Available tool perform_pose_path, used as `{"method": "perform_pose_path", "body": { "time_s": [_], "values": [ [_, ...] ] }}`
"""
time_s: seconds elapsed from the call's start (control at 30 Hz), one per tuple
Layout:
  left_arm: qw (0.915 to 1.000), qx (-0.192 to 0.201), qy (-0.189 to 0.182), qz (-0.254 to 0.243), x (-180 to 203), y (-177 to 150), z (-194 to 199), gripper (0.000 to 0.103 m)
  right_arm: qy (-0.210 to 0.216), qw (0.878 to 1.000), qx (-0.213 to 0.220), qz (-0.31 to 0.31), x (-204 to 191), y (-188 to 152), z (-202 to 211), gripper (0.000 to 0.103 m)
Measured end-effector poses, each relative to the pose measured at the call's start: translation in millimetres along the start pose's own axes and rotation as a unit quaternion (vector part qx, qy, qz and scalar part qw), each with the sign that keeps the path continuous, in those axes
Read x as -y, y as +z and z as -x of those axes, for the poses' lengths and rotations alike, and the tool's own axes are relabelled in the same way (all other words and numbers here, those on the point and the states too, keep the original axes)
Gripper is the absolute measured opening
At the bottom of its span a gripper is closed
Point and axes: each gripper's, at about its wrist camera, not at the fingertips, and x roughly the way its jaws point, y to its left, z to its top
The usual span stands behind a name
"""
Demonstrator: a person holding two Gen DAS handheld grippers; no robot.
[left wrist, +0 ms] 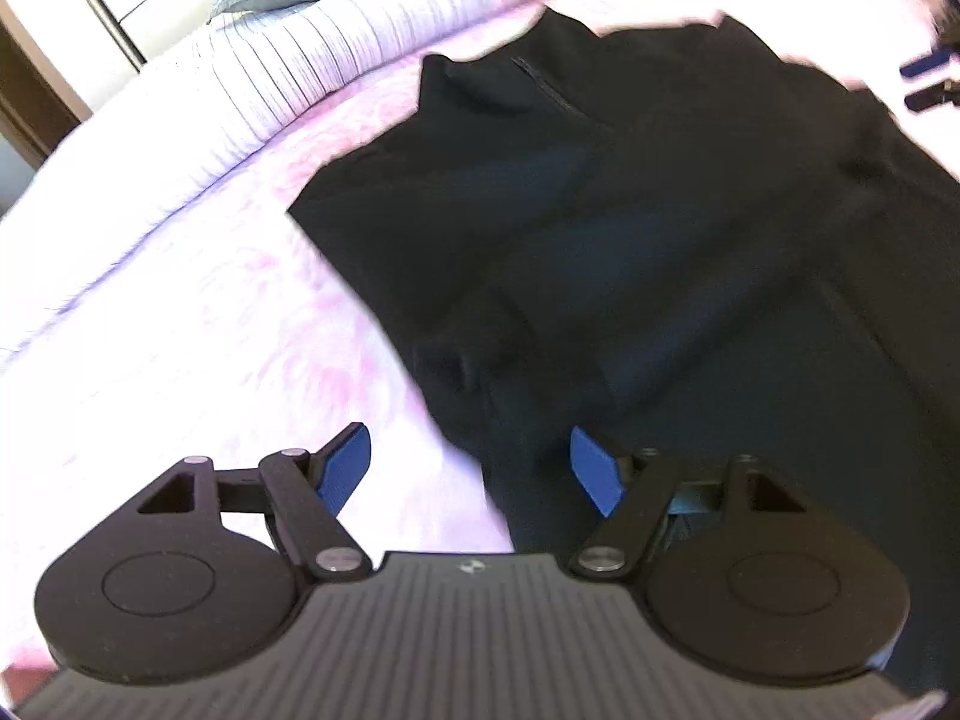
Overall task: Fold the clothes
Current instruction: 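Grasp the jacket hem with the left gripper while the right gripper grasps it too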
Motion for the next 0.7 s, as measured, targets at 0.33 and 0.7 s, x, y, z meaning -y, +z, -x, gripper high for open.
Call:
{"method": "perform_pose_path", "body": {
  "time_s": [0.33, 0.7],
  "values": [
    [0.9744, -0.002, -0.102, -0.2, 118.0, -127.2, 110.6, 0.075, 0.055, 0.984, -0.06, 0.159, -109.9, -108.7, 88.6, 0.055],
    [0.9127, 0.034, -0.085, -0.398, 178.1, -225.9, 110.4, 0.077, 0.025, 0.973, -0.112, 0.201, -180.3, -180.7, 119.7, 0.058]
  ]
}}
